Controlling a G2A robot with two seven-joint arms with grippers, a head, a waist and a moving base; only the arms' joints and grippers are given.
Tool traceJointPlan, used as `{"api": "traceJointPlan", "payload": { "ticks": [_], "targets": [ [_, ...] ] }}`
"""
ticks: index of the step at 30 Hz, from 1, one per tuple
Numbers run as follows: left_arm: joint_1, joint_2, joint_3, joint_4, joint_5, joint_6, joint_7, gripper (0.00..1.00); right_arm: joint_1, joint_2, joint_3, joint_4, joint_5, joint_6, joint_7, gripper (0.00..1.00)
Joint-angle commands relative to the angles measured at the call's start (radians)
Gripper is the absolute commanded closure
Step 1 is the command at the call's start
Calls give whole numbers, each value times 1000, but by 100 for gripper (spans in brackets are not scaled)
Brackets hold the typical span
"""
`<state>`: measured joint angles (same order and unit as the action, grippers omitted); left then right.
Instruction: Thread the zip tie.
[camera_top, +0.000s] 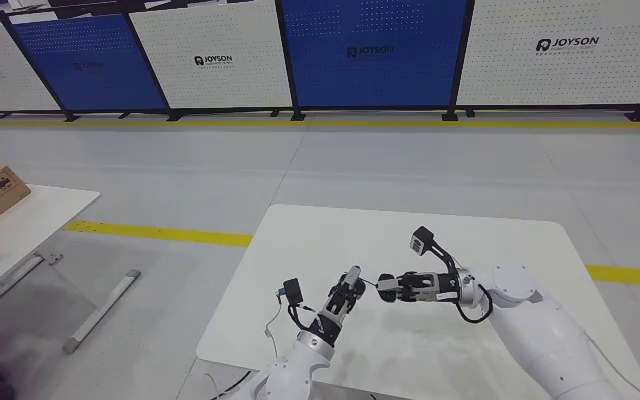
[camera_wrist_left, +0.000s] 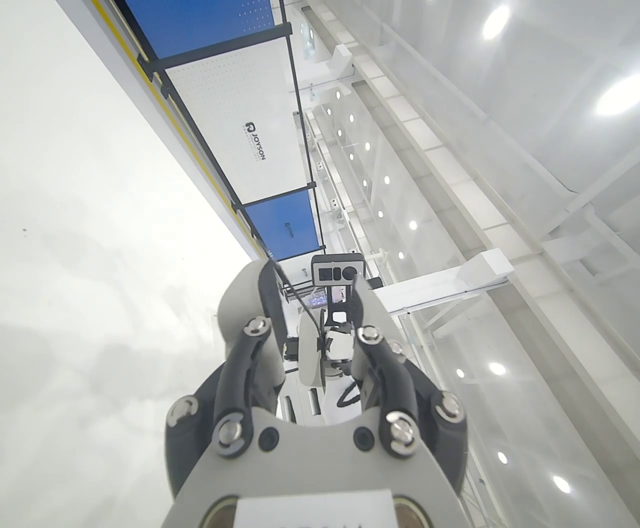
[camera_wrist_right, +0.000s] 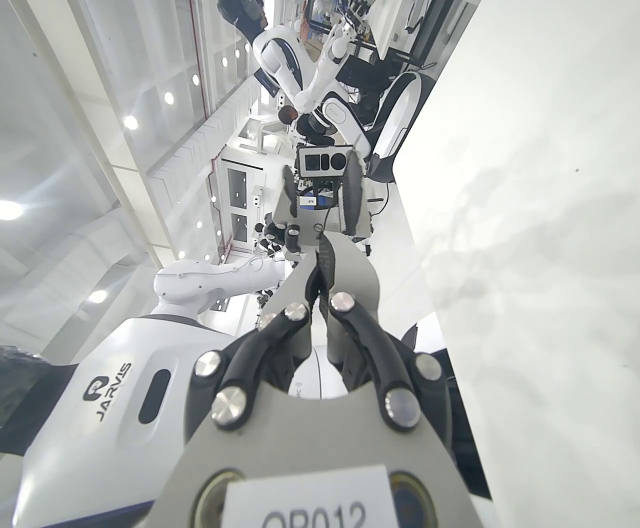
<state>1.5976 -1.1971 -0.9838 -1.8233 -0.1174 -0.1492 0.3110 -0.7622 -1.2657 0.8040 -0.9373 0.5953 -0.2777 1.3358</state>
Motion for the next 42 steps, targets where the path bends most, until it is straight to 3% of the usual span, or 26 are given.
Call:
{"api": "traceJointPlan", "payload": {
  "ticks": [1, 4, 11, 22, 29, 30, 31, 32, 33, 42],
  "targets": [
    [0, 0, 0, 0, 0, 0, 0, 0, 0, 0, 0, 0, 0, 0, 0, 100],
    [0, 0, 1, 1, -2, 1, -3, 0, -12, 2, -1, -25, -17, 10, -16, 100],
    [7, 7, -45, -3, -76, 16, -143, 0, -25, 11, 16, -57, -40, 42, 13, 100],
    [5, 6, -52, -3, -81, 11, -141, 0, -29, 10, 23, -57, -36, 52, -3, 100],
    [10, 4, -56, 4, -61, -27, -164, 0, -29, 10, 23, -57, -36, 52, -3, 100],
    [12, 4, -58, 4, -56, -31, -166, 57, -29, 10, 23, -57, -36, 52, -3, 100],
    [15, 4, -59, 3, -54, -34, -169, 70, -29, 10, 23, -57, -36, 52, -3, 100],
    [17, 4, -62, 2, -53, -35, -172, 89, -29, 10, 23, -57, -36, 52, -3, 100],
    [18, 4, -63, 1, -52, -35, -177, 100, -29, 10, 23, -57, -36, 52, -3, 100],
    [22, 2, -67, 4, -44, -28, -206, 100, -29, 10, 23, -57, -36, 52, -3, 100]
  ]
}}
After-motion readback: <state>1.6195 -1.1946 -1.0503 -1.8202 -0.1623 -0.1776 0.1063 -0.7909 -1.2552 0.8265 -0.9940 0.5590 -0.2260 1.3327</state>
